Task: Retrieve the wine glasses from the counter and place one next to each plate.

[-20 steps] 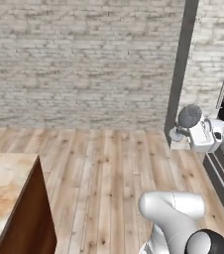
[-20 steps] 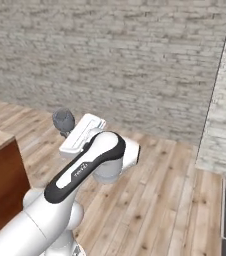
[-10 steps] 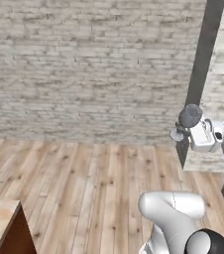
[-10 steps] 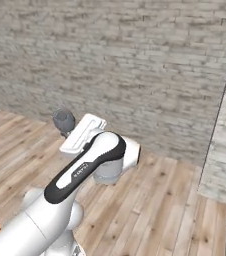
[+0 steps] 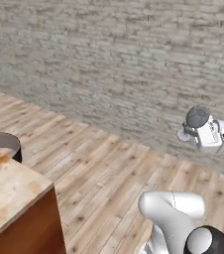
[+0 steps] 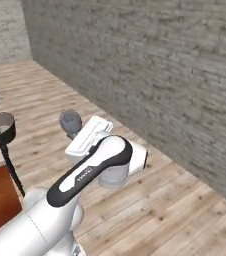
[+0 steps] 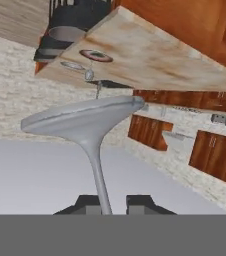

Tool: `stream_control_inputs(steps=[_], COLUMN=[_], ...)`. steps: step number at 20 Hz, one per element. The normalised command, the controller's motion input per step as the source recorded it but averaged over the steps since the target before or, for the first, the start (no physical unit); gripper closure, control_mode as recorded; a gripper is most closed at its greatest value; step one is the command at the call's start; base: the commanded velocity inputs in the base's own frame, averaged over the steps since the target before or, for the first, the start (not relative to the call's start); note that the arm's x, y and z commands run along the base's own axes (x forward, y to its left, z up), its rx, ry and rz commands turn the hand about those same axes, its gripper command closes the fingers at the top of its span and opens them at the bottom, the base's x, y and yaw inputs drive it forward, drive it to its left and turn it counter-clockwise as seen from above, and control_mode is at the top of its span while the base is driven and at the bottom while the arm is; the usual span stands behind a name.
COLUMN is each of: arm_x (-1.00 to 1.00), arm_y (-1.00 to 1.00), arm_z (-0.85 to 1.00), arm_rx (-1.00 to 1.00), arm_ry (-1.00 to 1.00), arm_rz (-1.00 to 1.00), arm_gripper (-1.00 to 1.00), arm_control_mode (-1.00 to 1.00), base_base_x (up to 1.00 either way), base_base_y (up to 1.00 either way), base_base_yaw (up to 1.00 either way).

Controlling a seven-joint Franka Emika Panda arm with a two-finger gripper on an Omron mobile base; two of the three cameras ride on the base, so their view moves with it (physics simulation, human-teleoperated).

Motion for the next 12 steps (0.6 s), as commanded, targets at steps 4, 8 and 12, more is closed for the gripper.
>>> stream_control_inputs(steps=[4,8,12], arm_x=[0.00,0.00,0.00], arm_y=[0.00,0.00,0.00], arm_z=[0.00,0.00,0.00], arm_rx=[0.00,0.00,0.00], arm_ry=[0.00,0.00,0.00], arm_rz=[0.00,0.00,0.00], arm_gripper=[1.00,1.00,1.00], arm_control_mode=[1.00,1.00,1.00], base_base_x=[0.00,0.00,0.11], base_base_y=[0.00,0.00,-0.90], base_base_yaw=[1.00,1.00,0.37])
